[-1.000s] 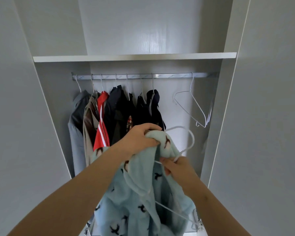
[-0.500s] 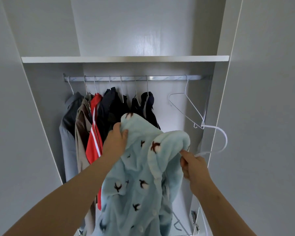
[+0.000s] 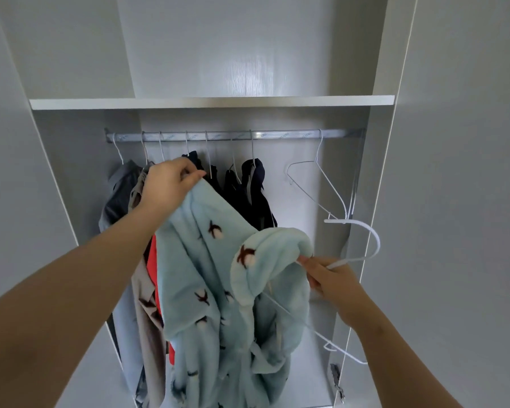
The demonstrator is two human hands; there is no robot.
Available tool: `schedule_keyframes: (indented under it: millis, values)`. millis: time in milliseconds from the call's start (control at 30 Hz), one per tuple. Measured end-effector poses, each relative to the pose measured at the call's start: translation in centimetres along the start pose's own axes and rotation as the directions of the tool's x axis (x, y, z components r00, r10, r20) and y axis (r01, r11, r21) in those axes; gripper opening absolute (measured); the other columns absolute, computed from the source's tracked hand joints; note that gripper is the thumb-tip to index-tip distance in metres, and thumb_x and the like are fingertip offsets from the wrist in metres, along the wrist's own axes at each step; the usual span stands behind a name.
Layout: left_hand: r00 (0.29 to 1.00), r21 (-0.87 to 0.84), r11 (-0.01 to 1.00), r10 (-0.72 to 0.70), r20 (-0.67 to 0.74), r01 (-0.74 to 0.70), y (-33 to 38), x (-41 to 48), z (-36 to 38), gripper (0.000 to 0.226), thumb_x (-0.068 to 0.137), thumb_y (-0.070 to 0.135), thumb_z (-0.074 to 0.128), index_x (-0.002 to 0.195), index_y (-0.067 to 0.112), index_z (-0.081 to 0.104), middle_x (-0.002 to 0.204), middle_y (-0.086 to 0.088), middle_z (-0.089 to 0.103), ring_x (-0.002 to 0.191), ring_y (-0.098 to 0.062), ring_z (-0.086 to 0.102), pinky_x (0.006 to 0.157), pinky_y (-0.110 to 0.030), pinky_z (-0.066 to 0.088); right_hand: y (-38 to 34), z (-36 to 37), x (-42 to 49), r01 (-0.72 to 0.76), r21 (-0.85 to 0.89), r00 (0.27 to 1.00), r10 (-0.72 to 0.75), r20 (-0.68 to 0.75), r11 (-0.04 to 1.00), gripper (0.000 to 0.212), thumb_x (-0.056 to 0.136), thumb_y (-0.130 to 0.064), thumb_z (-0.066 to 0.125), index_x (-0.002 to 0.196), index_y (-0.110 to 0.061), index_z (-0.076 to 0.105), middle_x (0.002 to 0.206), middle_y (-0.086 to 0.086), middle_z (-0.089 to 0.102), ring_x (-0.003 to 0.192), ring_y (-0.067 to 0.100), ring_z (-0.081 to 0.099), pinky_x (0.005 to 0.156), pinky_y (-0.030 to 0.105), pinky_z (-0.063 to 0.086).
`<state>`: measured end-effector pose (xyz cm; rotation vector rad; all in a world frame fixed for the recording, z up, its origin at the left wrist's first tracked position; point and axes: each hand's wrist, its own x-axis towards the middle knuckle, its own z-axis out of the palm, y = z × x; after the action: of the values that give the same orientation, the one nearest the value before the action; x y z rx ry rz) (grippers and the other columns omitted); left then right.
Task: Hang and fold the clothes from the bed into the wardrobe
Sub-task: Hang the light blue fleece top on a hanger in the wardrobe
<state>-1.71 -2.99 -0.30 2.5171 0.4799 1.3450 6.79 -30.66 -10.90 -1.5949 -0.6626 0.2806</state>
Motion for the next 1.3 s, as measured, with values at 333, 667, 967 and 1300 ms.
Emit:
schedule_keyframes:
  millis: [333, 667, 967, 1300]
  values:
    - [0.822, -0.04, 0.992, 0.119, 0.556, -0.117, 3.9, -4.0, 1.4, 0.037, 0.091, 0.048, 0.046, 0.092, 0.017, 0.067, 0.09, 0.002, 0.066, 0.089, -0.018, 0.061, 0.078, -0.03, 0.045, 0.6, 1.0, 0.3, -0.158, 0.146, 0.971, 0.181, -0.158, 0.977, 0.054, 0.087, -0.022, 0.062, 0.038, -0.012, 0.042, 0.034, -0.003, 0.025, 0.03, 0.008, 0.021, 0.033, 0.015, 0.022]
    - [0.845, 0.077, 0.938, 0.266, 0.464, -0.337, 6.7, -8.2, 3.4, 0.044, 0.075, 0.068, 0.052, 0.068, 0.025, 0.046, 0.055, 0.01, 0.043, 0.052, -0.002, 0.041, 0.051, -0.019, 0.029, -0.9, 1.9, 1.4, -0.052, 0.043, 0.97, 0.061, -0.234, 0.998, 0.046, 0.085, -0.013, 0.06, 0.04, -0.015, 0.051, 0.045, 0.003, 0.043, 0.041, 0.009, 0.033, 0.044, 0.018, 0.032]
    - [0.965, -0.122, 0.988, -0.067, 0.254, 0.1, 5.8, -6.8, 1.9, 0.029, 0.068, 0.057, 0.067, 0.065, 0.032, 0.052, 0.059, 0.014, 0.052, 0.058, -0.005, 0.049, 0.056, -0.024, 0.036, -2.8, 2.4, -0.3, 0.402, -0.172, 0.718, -0.427, -0.55, 0.899, 0.016, 0.083, -0.008, 0.059, 0.073, -0.021, 0.06, 0.078, -0.014, 0.059, 0.086, 0.012, 0.049, 0.076, 0.014, 0.038]
    - [0.995, -0.398, 0.912, -0.078, 0.057, 0.094, 7.4, -4.1, -3.0, 0.042, 0.059, 0.06, 0.063, 0.069, 0.019, 0.062, 0.065, -0.004, 0.06, 0.057, -0.012, 0.047, 0.057, -0.029, 0.042, 2.9, 4.7, -0.3, -0.161, -0.216, 0.979, 0.127, -0.161, 0.963, 0.049, 0.08, -0.018, 0.071, 0.124, -0.013, 0.05, 0.127, 0.002, 0.049, 0.121, 0.025, 0.047, 0.104, 0.042, 0.037]
